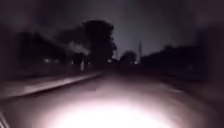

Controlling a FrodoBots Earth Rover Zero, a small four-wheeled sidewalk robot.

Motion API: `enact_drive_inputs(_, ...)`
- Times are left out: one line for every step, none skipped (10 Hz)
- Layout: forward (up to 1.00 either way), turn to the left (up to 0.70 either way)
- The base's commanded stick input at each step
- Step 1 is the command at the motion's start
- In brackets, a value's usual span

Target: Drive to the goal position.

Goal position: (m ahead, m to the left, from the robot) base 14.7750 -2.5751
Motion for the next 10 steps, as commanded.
enact_drive_inputs(0.7, 0.0)
enact_drive_inputs(0.7, 0.0)
enact_drive_inputs(0.7, 0.0)
enact_drive_inputs(0.7, 0.0)
enact_drive_inputs(0.7, 0.0)
enact_drive_inputs(0.7, 0.0)
enact_drive_inputs(0.7, 0.0)
enact_drive_inputs(0.7, 0.0)
enact_drive_inputs(0.7, 0.0)
enact_drive_inputs(0.7, 0.0)
